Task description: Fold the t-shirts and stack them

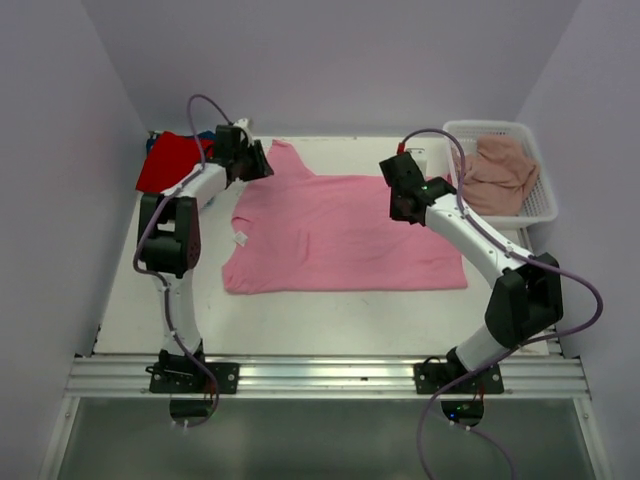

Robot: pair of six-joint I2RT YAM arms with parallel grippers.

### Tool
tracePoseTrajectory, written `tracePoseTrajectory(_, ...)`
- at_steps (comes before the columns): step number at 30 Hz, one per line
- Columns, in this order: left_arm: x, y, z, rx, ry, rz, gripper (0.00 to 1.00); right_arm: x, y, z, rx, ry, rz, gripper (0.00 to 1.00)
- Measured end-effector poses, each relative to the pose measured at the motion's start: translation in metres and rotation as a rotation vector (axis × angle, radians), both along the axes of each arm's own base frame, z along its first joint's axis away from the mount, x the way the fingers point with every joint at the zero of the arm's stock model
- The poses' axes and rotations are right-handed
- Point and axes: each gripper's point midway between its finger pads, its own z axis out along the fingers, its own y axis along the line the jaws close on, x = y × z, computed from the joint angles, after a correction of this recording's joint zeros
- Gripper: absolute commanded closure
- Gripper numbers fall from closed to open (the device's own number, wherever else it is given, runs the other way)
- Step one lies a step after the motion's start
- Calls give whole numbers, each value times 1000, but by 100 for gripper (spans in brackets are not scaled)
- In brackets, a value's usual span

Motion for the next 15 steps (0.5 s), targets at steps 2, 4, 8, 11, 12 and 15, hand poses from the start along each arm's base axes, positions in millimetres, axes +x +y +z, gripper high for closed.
tracePoseTrajectory(2, -29, 3, -18, -30, 49, 4, 81, -3, -2, 3, 9, -13, -1, 100)
tracePoseTrajectory(4, -80, 2, -41, -54, 156, -3, 99, -5, -4, 1, 17, -16, -10, 100)
tracePoseTrajectory(8, -148, -16, -53, -110, 242, -65, 100, -3, -6, -18, 23, 15, -30, 100)
tracePoseTrajectory(11, -170, -34, -39, -158, 209, -125, 100, 3, -3, -43, 29, 62, -42, 100)
tracePoseTrajectory(12, -174, -38, -33, -171, 190, -140, 100, 4, -2, -50, 29, 78, -45, 100)
tracePoseTrajectory(15, -180, -47, -17, -199, 126, -179, 100, 7, 4, -77, 33, 129, -46, 100)
